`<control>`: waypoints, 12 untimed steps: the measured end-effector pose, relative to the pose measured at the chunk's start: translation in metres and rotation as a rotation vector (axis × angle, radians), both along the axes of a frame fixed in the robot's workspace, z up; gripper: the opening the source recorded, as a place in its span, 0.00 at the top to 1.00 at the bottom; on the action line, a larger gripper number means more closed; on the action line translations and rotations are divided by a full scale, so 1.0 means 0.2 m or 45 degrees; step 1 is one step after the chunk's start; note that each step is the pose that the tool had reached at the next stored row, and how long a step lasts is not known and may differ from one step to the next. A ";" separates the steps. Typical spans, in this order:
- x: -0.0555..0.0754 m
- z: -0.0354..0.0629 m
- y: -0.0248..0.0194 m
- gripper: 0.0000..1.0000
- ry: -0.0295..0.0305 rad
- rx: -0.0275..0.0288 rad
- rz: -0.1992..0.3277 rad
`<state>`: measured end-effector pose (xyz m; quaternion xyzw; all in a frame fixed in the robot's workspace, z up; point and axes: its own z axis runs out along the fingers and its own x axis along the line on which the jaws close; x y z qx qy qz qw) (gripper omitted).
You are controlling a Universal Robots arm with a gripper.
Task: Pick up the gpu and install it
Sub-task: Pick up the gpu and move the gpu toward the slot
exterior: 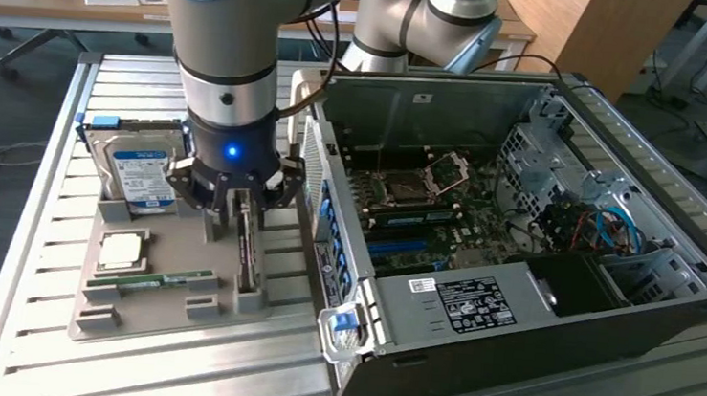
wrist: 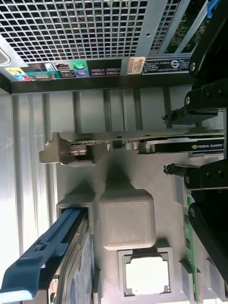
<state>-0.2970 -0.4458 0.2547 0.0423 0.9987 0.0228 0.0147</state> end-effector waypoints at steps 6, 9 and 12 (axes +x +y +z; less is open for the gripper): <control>0.00 -0.025 0.000 0.53 0.0002 0.0008 0.000; 0.00 -0.029 0.000 0.53 0.0001 0.0009 0.000; 0.00 -0.049 0.000 0.53 0.0002 0.0012 0.000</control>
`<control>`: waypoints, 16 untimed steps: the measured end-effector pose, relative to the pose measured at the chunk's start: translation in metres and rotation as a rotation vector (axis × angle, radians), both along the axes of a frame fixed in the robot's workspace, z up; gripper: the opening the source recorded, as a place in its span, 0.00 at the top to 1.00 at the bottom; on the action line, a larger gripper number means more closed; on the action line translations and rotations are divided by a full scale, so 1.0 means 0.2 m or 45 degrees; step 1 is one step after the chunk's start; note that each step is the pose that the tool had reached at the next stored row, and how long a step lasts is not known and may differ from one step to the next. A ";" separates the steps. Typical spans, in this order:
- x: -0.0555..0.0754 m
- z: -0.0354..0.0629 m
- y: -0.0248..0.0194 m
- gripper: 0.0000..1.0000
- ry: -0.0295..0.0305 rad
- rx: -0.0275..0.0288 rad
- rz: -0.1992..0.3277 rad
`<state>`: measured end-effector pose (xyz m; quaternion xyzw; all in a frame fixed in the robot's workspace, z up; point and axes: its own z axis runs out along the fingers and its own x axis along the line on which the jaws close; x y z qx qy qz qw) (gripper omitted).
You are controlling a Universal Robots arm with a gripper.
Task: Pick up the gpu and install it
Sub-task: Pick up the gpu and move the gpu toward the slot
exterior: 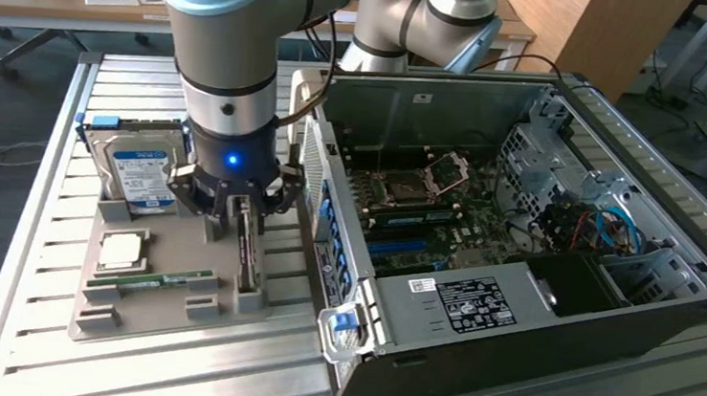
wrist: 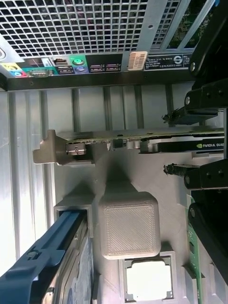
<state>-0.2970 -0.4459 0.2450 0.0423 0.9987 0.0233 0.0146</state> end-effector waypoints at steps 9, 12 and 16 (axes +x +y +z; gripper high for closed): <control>0.00 -0.015 0.000 0.53 0.0001 0.0020 0.002; 0.00 -0.016 0.000 0.53 0.0000 0.0020 0.003; 0.00 -0.017 0.000 0.53 0.0001 0.0020 0.015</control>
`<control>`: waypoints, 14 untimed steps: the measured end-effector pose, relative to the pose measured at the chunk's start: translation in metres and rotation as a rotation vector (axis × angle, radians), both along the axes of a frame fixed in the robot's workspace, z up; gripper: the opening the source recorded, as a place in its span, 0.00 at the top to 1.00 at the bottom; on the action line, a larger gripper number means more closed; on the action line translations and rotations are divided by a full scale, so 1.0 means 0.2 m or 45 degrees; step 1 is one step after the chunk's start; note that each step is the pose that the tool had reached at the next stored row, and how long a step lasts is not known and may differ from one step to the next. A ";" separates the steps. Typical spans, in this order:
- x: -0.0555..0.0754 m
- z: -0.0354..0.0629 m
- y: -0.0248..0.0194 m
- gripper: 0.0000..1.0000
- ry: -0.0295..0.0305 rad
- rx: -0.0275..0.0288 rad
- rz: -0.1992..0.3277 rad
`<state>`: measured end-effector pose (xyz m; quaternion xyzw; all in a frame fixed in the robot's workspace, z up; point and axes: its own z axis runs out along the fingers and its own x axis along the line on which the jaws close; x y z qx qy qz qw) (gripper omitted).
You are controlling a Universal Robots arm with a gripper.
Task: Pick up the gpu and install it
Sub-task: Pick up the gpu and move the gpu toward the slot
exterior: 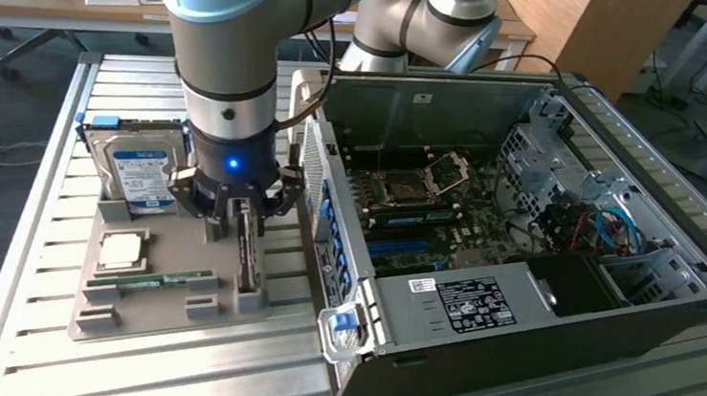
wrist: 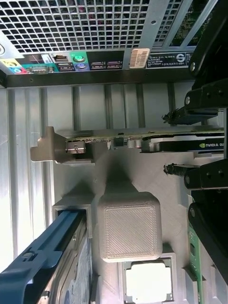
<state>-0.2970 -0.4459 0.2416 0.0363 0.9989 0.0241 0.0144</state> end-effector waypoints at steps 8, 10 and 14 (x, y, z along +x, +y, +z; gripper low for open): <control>0.00 -0.002 0.000 0.53 0.0000 0.0000 0.014; 0.00 -0.008 0.000 0.53 -0.0007 0.0006 0.014; 0.00 -0.020 0.000 0.53 0.0000 0.0001 0.014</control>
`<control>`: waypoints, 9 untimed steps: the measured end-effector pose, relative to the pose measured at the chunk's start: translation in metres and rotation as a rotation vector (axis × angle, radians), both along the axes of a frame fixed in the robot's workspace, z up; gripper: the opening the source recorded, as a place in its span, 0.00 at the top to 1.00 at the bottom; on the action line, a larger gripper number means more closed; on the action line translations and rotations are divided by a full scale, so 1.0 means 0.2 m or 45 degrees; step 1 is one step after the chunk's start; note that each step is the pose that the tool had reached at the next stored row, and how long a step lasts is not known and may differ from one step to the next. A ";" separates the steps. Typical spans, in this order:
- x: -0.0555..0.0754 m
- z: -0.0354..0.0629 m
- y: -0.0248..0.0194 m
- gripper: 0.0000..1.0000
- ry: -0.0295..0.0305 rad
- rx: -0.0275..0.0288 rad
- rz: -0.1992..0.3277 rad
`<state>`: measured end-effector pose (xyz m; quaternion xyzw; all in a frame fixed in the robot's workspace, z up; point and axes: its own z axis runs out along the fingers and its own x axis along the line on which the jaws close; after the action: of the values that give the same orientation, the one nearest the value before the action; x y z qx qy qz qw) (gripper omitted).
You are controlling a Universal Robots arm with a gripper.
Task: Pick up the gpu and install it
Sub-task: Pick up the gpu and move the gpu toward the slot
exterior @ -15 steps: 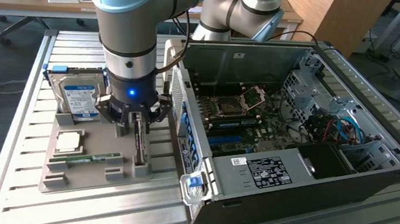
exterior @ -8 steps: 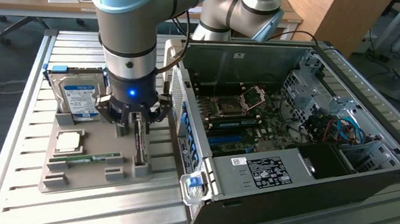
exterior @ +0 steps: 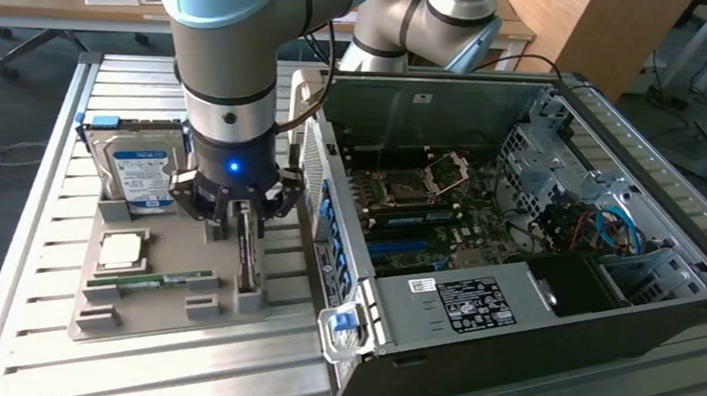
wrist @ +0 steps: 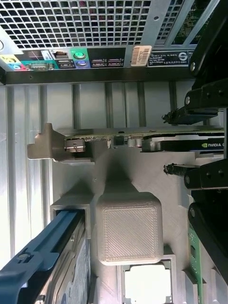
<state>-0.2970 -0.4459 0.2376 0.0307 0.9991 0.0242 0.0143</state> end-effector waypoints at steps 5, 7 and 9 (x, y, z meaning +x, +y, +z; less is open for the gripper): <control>0.00 -0.012 0.000 0.53 -0.0001 0.0001 0.000; 0.00 -0.021 0.000 0.53 0.0000 0.0000 0.000; 0.00 -0.030 0.000 0.53 0.0000 0.0000 0.000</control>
<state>-0.2970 -0.4459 0.2316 0.0307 0.9991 0.0243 0.0143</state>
